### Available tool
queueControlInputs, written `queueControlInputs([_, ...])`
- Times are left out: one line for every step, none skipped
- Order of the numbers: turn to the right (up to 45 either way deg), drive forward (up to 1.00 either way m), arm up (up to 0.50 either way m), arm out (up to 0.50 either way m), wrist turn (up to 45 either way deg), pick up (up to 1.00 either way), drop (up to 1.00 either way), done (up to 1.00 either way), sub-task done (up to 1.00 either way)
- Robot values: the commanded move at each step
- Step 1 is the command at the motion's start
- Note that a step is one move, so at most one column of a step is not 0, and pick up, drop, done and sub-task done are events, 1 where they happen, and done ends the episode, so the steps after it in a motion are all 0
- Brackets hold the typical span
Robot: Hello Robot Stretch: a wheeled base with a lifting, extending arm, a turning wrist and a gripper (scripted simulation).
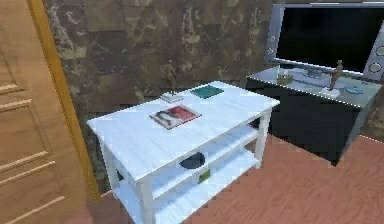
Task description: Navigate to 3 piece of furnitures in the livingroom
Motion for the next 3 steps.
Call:
queueControlInputs([0.0,0.0,0.0,0.0,0.0,0.0,0.0,0.0,1.0])
queueControlInputs([45.0,0.0,0.0,0.0,0.0,0.0,0.0,0.0,0.0])
queueControlInputs([3.0,0.0,0.0,0.0,0.0,0.0,0.0,0.0,0.0])
